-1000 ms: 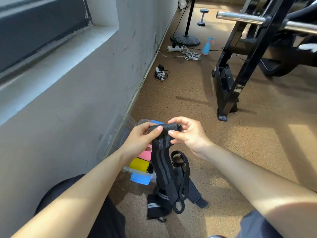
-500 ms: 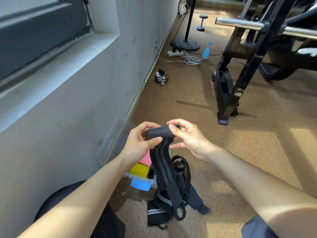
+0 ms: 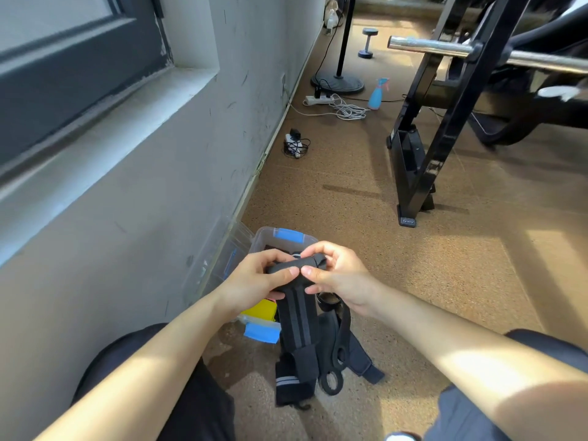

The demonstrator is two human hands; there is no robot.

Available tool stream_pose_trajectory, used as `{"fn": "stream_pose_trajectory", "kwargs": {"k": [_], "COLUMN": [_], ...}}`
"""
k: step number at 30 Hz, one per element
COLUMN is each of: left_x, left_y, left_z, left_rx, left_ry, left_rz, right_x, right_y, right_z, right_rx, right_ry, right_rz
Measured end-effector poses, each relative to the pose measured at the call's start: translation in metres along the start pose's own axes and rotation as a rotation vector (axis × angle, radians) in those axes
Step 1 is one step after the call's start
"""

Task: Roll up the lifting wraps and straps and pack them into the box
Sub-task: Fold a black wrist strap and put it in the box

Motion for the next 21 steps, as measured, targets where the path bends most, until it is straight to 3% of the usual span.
{"fn": "stream_pose_trajectory", "kwargs": {"k": [8, 13, 21], "left_x": [-0.007, -0.017, -0.011], "left_y": [-0.003, -0.008, -0.022], "left_z": [-0.029, -0.041, -0.067], "left_rx": [-0.01, -0.06, -0.059], "left_ry": [-0.075, -0.172, -0.118], "left_rz": [0.104, 0.145, 0.127], "right_x": [-0.007, 0.006, 0.025], "right_y": [-0.01, -0.01, -0.016], "right_z": [-0.029, -0.035, -0.051], "right_rx": [0.062, 0.072, 0.078], "right_ry": [-0.119, -0.069, -0.032], "right_rz": [-0.077, -0.12, -0.094]}}
Point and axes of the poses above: each hand's wrist, its own z-axis towards the middle knuckle, its own y-axis out of the back of the hand, x = y × z, the point moved 10 cm from there along z, towards the middle knuckle, and after that the axes turned 10 degrees about y, right-handed, at the moved point
